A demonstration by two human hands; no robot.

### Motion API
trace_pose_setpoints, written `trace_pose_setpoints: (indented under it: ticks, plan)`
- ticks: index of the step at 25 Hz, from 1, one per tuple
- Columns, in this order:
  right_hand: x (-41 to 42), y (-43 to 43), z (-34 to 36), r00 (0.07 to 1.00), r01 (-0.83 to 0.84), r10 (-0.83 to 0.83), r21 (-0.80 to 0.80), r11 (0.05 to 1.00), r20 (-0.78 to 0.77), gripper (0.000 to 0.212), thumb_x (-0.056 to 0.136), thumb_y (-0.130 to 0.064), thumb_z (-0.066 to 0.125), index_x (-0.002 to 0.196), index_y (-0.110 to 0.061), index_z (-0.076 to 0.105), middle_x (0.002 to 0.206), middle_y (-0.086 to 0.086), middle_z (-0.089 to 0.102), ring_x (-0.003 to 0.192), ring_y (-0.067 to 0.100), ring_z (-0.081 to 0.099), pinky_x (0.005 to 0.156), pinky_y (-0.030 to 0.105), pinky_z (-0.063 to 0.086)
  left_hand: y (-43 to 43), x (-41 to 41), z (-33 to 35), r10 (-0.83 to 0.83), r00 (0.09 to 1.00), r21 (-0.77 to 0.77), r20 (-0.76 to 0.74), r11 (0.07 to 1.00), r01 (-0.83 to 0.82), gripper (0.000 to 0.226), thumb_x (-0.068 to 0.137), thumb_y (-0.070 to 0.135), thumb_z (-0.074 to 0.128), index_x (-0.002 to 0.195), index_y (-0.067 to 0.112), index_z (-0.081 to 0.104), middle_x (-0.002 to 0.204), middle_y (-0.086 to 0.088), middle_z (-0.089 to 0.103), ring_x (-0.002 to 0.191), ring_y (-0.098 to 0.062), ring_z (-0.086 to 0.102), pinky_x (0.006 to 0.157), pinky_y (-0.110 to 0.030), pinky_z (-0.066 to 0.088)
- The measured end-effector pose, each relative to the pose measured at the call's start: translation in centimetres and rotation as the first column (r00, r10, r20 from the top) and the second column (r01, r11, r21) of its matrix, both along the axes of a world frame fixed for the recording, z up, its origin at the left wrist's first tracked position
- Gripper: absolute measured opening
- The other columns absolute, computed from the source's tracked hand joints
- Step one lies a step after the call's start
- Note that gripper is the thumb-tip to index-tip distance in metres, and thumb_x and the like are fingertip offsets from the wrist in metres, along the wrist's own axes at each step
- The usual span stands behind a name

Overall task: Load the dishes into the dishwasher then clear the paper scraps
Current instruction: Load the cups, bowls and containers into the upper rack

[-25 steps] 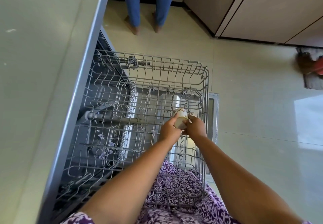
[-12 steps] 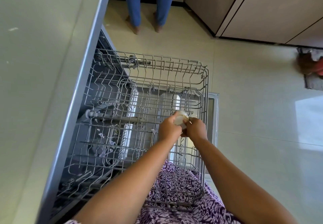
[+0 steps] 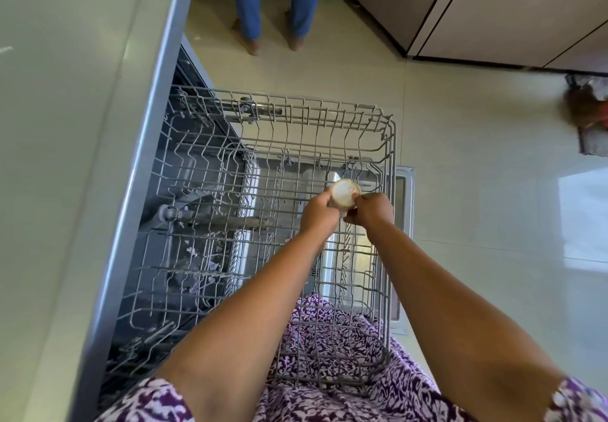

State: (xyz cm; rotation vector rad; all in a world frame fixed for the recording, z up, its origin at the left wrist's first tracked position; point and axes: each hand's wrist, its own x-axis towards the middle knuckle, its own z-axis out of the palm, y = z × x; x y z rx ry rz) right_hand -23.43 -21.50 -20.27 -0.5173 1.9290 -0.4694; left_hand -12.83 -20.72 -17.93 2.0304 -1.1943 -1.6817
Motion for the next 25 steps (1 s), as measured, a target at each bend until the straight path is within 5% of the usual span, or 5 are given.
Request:
trace_pose_setpoints:
  ticks: [5,10,13,21,25]
  plan:
    - [0.2,-0.6,-0.5,1.0,-0.014,0.013,-0.038,0.999,-0.02,0.024,0.095,-0.013,0.051,0.104,0.004,0.064,0.086,0.019,0.067,0.071,0.032,0.067,0.075,0.047,0.057,-0.8,0.2,-0.5,-0.013,1.0,0.004,0.011,1.0,0.013,0.061,0.086,-0.002,0.044,0.142,0.021,0.04,0.138,-0.004,0.051,0.109,-0.026,0.059,0.077,-0.032,0.048]
    - [-0.1,-1.1,-0.7,0.999,-0.048,0.048,-0.018,0.999,-0.022,0.024,0.095,-0.014,0.05,0.108,0.003,0.062,0.097,0.023,0.068,0.077,0.034,0.068,0.075,0.046,0.058,-1.3,0.2,-0.5,-0.019,0.999,-0.007,0.027,1.0,0.019,0.059,0.086,-0.004,0.044,0.141,0.018,0.041,0.141,-0.004,0.049,0.117,-0.026,0.054,0.089,-0.034,0.048]
    - [-0.3,-0.7,-0.4,0.997,-0.072,0.071,-0.025,0.997,-0.022,0.023,0.092,-0.006,0.053,0.111,0.004,0.061,0.098,0.023,0.068,0.064,0.024,0.065,0.06,0.032,0.059,-0.7,0.0,-0.2,0.019,1.0,-0.033,0.008,0.999,-0.018,0.057,0.087,-0.001,0.048,0.14,0.016,0.043,0.135,-0.006,0.053,0.107,-0.027,0.058,0.077,-0.032,0.046]
    - [0.0,1.3,-0.6,0.991,-0.111,0.108,-0.029,0.993,-0.08,0.032,0.089,-0.003,0.056,0.12,0.001,0.059,0.096,0.02,0.068,0.052,0.013,0.06,0.046,0.016,0.052,1.1,-0.2,-0.2,0.017,0.996,-0.06,0.088,0.998,-0.012,0.053,0.089,-0.001,0.047,0.14,0.014,0.042,0.136,-0.009,0.052,0.117,-0.027,0.054,0.087,-0.031,0.045]
    - [0.1,1.4,-0.4,0.993,-0.11,0.109,-0.024,0.994,-0.053,0.039,0.085,-0.004,0.061,0.124,-0.001,0.056,0.096,0.022,0.067,0.061,0.025,0.064,0.064,0.039,0.059,1.2,-0.3,-0.3,-0.005,0.995,-0.036,0.099,0.999,0.009,0.054,0.09,0.002,0.048,0.142,0.014,0.038,0.136,-0.009,0.052,0.116,-0.029,0.054,0.083,-0.029,0.044]
